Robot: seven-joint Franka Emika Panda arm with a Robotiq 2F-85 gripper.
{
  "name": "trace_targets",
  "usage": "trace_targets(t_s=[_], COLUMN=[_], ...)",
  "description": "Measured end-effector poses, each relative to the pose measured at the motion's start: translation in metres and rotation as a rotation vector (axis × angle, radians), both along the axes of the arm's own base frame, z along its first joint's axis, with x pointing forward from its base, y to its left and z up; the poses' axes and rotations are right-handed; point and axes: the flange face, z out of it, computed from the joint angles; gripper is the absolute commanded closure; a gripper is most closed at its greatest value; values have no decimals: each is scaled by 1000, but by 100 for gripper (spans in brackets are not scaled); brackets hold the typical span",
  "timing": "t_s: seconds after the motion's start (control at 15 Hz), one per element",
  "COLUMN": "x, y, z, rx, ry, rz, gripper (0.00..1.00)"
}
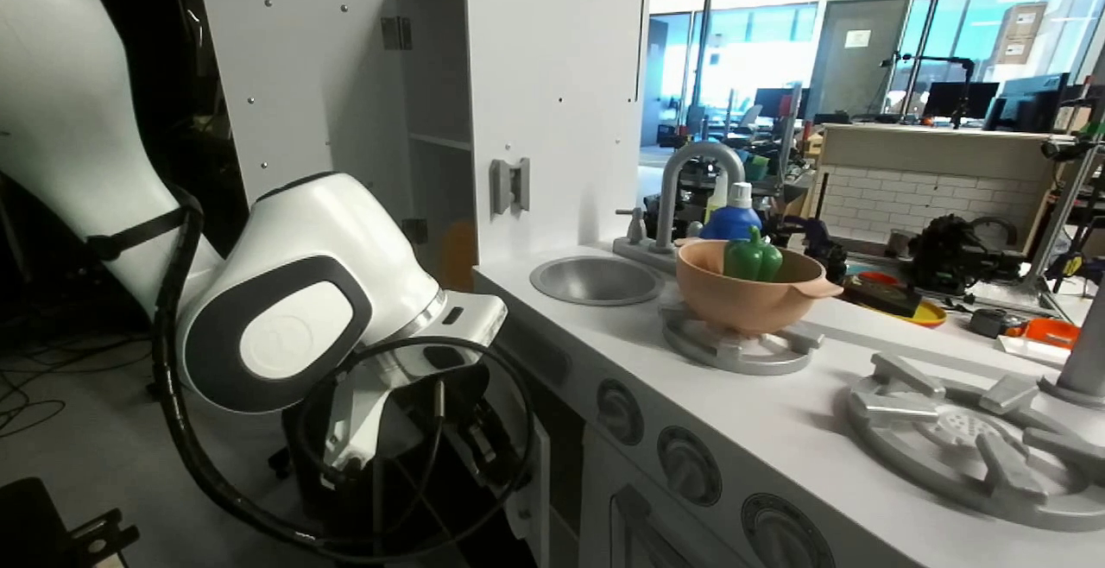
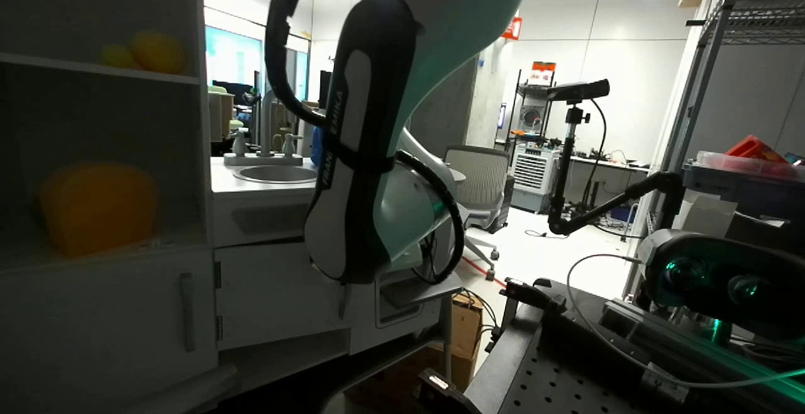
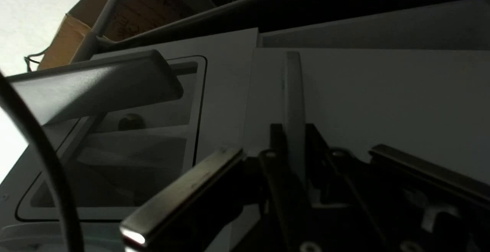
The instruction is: Open the second cabinet door from the left, put the blue bottle and green pepper inside it, and then close the cabinet door
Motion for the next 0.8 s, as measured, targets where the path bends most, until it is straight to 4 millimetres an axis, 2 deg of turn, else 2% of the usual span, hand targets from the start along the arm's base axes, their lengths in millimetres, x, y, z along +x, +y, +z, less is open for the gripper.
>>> trace_targets(t_s=[0.4, 0.8], x=[-12, -30], y=[21, 58], z=[0, -1], rx=[16, 31], ry=[10, 15], rz=[-108, -228], gripper=[96, 96])
